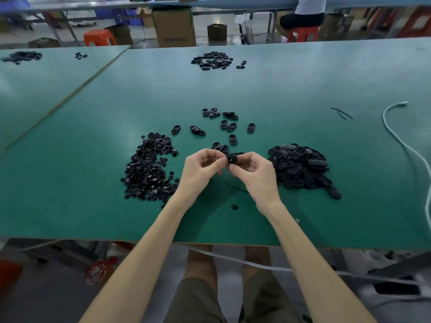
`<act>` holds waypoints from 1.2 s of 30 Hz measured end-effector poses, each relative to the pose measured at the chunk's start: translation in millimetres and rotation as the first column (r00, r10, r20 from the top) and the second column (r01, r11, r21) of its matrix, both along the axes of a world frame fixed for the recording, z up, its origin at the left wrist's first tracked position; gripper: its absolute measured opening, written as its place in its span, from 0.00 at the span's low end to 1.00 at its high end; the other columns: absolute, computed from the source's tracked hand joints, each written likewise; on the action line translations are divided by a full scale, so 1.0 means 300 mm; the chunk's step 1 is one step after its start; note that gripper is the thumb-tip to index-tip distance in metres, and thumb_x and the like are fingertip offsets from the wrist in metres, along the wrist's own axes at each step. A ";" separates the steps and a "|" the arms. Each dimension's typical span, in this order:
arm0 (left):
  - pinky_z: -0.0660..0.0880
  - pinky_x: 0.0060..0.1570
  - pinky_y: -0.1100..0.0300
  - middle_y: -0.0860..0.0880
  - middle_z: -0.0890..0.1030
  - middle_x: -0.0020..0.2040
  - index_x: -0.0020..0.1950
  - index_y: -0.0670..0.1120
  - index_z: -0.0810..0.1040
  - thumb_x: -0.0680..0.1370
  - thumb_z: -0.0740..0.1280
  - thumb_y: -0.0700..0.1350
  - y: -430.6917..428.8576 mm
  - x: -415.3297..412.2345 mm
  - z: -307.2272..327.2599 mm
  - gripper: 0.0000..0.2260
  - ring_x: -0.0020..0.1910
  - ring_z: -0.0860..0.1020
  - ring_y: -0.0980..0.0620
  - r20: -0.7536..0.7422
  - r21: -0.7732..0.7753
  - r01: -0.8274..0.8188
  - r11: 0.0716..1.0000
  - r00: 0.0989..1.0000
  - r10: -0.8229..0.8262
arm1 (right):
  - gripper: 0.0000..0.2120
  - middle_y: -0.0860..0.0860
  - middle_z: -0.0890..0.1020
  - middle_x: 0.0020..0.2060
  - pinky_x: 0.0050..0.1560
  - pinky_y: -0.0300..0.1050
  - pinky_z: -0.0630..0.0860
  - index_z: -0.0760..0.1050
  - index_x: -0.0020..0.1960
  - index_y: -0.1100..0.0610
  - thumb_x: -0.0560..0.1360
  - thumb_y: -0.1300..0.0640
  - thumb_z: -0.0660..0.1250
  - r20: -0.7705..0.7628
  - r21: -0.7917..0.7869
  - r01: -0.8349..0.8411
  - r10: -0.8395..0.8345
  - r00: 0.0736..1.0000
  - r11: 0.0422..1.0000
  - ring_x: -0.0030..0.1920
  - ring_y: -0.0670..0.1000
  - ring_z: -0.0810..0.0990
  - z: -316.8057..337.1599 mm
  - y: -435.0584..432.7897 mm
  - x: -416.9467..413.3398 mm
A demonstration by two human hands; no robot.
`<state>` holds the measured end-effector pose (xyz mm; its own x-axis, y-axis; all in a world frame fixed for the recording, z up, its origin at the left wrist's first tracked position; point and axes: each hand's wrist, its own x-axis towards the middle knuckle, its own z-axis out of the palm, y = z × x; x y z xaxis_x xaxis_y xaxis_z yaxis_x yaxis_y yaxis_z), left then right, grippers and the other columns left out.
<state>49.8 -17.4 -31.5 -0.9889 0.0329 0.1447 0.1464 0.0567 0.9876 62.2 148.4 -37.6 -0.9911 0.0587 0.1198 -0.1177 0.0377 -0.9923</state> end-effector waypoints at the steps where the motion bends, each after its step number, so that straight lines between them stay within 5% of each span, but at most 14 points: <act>1: 0.74 0.37 0.69 0.53 0.85 0.39 0.50 0.42 0.83 0.78 0.74 0.40 0.001 0.000 0.000 0.02 0.34 0.79 0.57 -0.001 -0.002 0.005 1.000 1.000 -0.005 | 0.08 0.47 0.89 0.43 0.55 0.47 0.84 0.83 0.47 0.52 0.74 0.64 0.77 -0.003 -0.001 -0.007 0.007 1.000 1.000 0.47 0.47 0.88 0.001 0.000 0.002; 13: 0.74 0.40 0.69 0.52 0.86 0.41 0.48 0.44 0.84 0.77 0.76 0.41 -0.001 -0.005 -0.006 0.02 0.37 0.80 0.59 -0.014 -0.021 -0.024 0.999 1.000 0.024 | 0.08 0.47 0.89 0.47 0.60 0.47 0.83 0.82 0.47 0.54 0.76 0.65 0.76 -0.033 0.037 -0.082 0.083 0.996 0.996 0.52 0.46 0.88 0.008 0.000 0.007; 18: 0.74 0.47 0.61 0.48 0.85 0.47 0.47 0.49 0.85 0.76 0.77 0.45 -0.015 -0.014 -0.017 0.04 0.45 0.79 0.55 -0.034 -0.060 -0.060 0.996 0.998 0.058 | 0.10 0.56 0.87 0.44 0.56 0.57 0.84 0.84 0.47 0.54 0.79 0.48 0.74 -0.014 0.029 -0.070 0.070 0.997 0.997 0.47 0.54 0.86 0.010 -0.009 0.007; 20: 0.73 0.48 0.60 0.50 0.85 0.45 0.47 0.49 0.84 0.75 0.78 0.46 -0.015 -0.015 -0.019 0.04 0.46 0.79 0.54 -0.032 -0.060 -0.035 0.998 0.999 0.034 | 0.12 0.57 0.87 0.45 0.54 0.58 0.85 0.84 0.48 0.56 0.82 0.48 0.69 -0.018 -0.015 -0.066 0.066 0.998 0.998 0.51 0.57 0.87 0.011 -0.010 0.007; 24: 0.75 0.46 0.64 0.53 0.85 0.48 0.51 0.47 0.82 0.76 0.77 0.43 -0.016 -0.012 -0.016 0.06 0.47 0.80 0.55 -0.070 -0.034 0.005 0.999 0.998 -0.008 | 0.09 0.52 0.89 0.46 0.53 0.53 0.85 0.83 0.48 0.59 0.84 0.56 0.68 -0.023 -0.024 -0.077 0.076 0.997 0.997 0.52 0.53 0.88 0.005 -0.006 0.004; 28: 0.76 0.48 0.65 0.51 0.87 0.52 0.55 0.48 0.84 0.77 0.76 0.43 -0.020 -0.013 -0.013 0.07 0.49 0.82 0.54 -0.071 -0.035 0.055 0.998 0.996 -0.057 | 0.08 0.50 0.89 0.45 0.46 0.42 0.82 0.84 0.49 0.58 0.83 0.57 0.68 -0.034 -0.038 -0.082 0.081 0.996 0.996 0.49 0.51 0.88 0.006 -0.002 0.003; 36: 0.76 0.48 0.66 0.48 0.87 0.50 0.51 0.52 0.84 0.77 0.76 0.43 -0.018 -0.004 -0.004 0.05 0.49 0.84 0.51 -0.078 0.053 0.070 0.996 0.995 -0.066 | 0.06 0.47 0.89 0.43 0.40 0.36 0.79 0.85 0.49 0.50 0.83 0.55 0.70 -0.046 -0.015 -0.074 0.073 0.996 0.997 0.43 0.45 0.86 0.004 -0.002 0.003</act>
<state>48.5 -22.7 -32.6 -0.9707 0.0894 0.2231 0.2231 -0.0101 0.9747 63.0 147.8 -36.5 -0.9864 -0.0116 0.1642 -0.1644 0.0111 -0.9863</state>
